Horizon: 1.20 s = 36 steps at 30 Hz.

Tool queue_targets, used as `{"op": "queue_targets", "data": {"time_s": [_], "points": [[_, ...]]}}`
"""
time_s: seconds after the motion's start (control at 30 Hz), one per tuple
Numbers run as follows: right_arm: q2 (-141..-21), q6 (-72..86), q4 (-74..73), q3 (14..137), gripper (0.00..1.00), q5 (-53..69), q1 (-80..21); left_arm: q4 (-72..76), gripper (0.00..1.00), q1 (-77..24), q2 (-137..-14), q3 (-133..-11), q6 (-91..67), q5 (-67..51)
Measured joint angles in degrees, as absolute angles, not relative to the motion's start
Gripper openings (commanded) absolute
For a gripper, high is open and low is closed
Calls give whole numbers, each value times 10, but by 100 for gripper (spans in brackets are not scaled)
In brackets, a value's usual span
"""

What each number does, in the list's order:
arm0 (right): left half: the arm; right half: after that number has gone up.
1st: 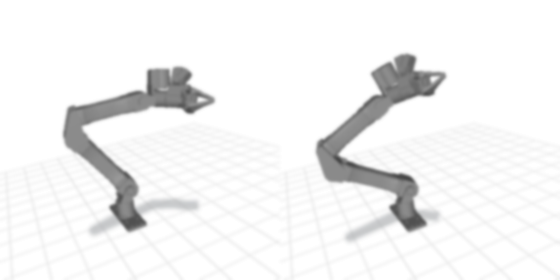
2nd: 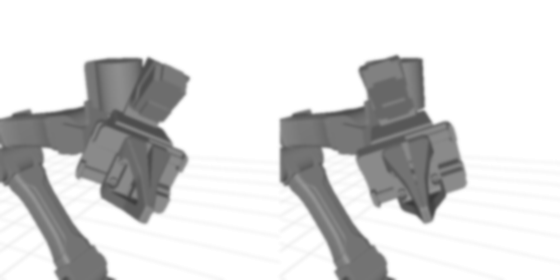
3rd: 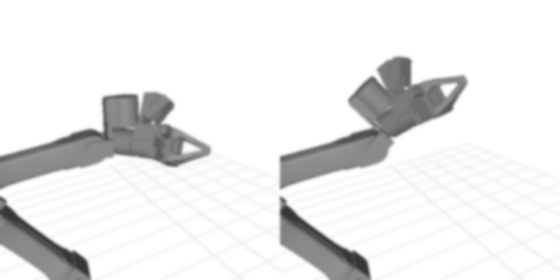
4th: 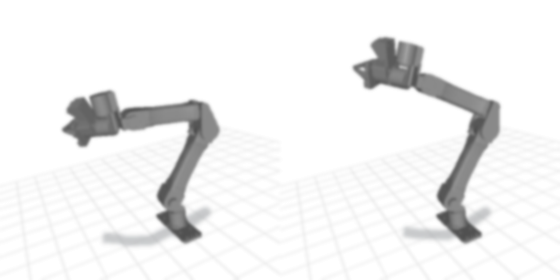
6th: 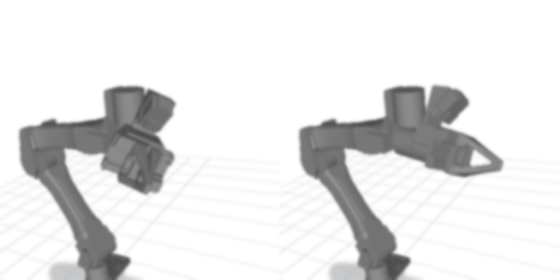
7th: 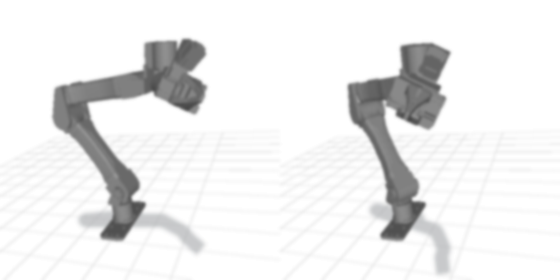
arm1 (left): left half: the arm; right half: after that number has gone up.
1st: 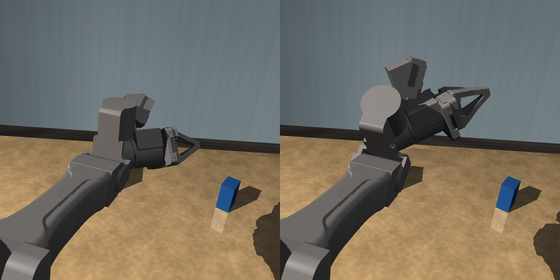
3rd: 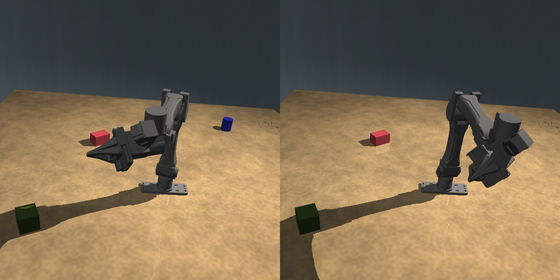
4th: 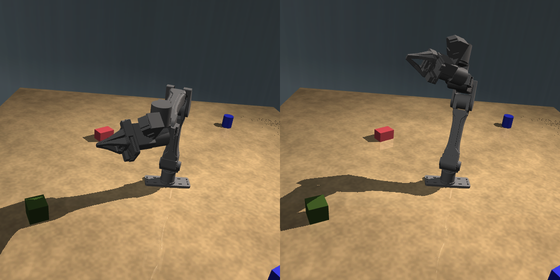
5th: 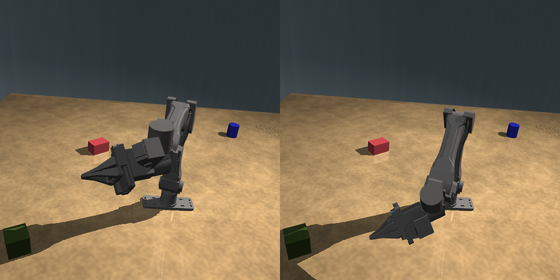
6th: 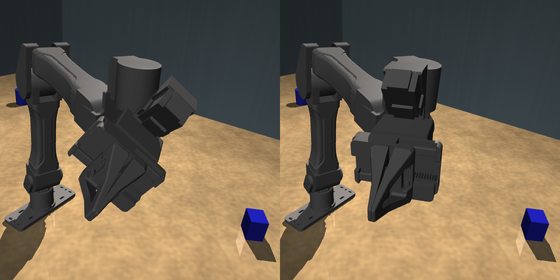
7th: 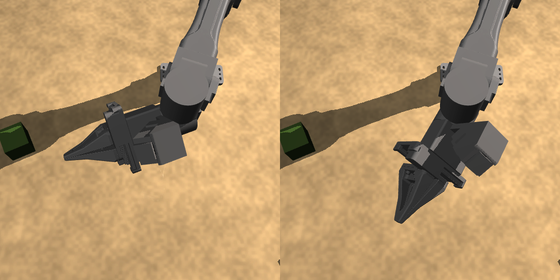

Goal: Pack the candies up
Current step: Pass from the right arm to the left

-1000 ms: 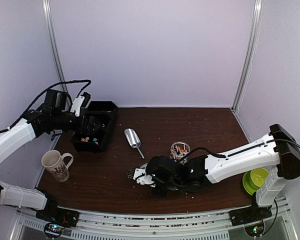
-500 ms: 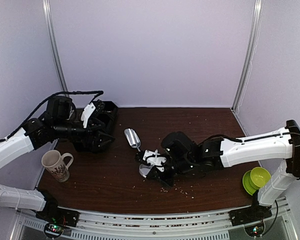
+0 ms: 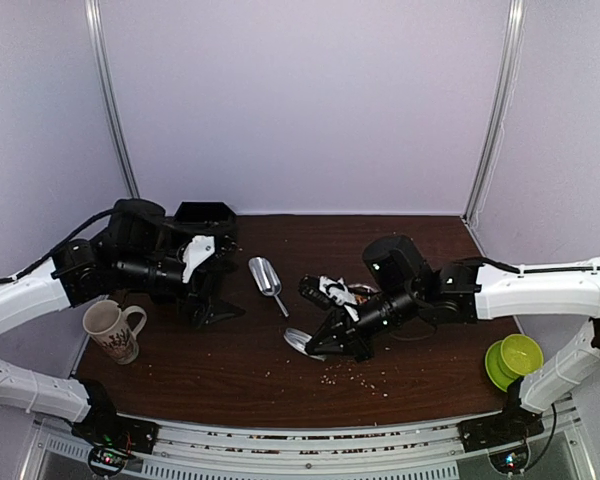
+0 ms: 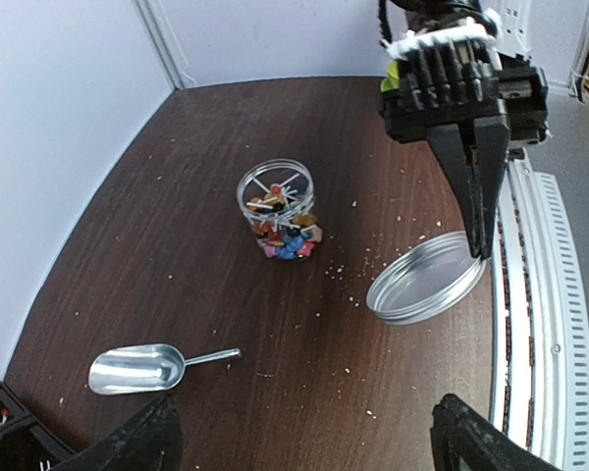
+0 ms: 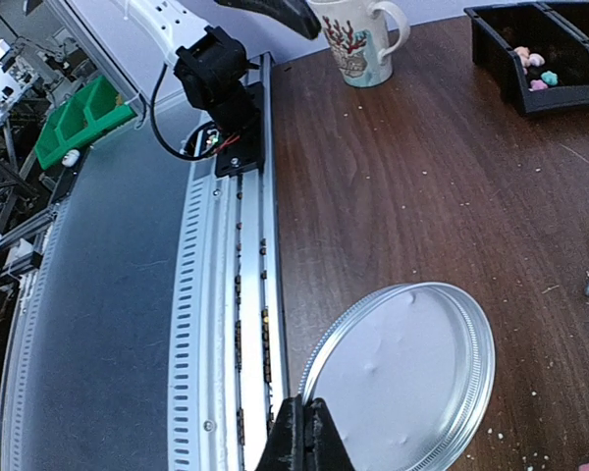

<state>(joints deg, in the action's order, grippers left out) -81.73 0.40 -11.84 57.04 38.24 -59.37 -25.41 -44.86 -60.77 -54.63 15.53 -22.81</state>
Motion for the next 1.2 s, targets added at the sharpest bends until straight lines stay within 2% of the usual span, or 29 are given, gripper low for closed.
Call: {"op": "queue_targets", "data": {"time_s": [0.27, 0.5, 0.87, 1.07, 1.2], "points": [[-802, 16, -114, 558, 0, 464, -573, -282, 86, -542, -649, -569, 251, -188], [-793, 29, -105, 548, 0, 508, -559, -297, 76, -602, -685, -596, 317, -152], [-793, 36, -83, 545, 0, 569, -559, -303, 60, -640, -751, -618, 360, -140], [-793, 43, -75, 542, 0, 589, -559, -300, 47, -653, -761, -621, 363, -138], [-796, 44, -71, 540, 0, 601, -559, -298, 46, -653, -762, -623, 363, -139]]}}
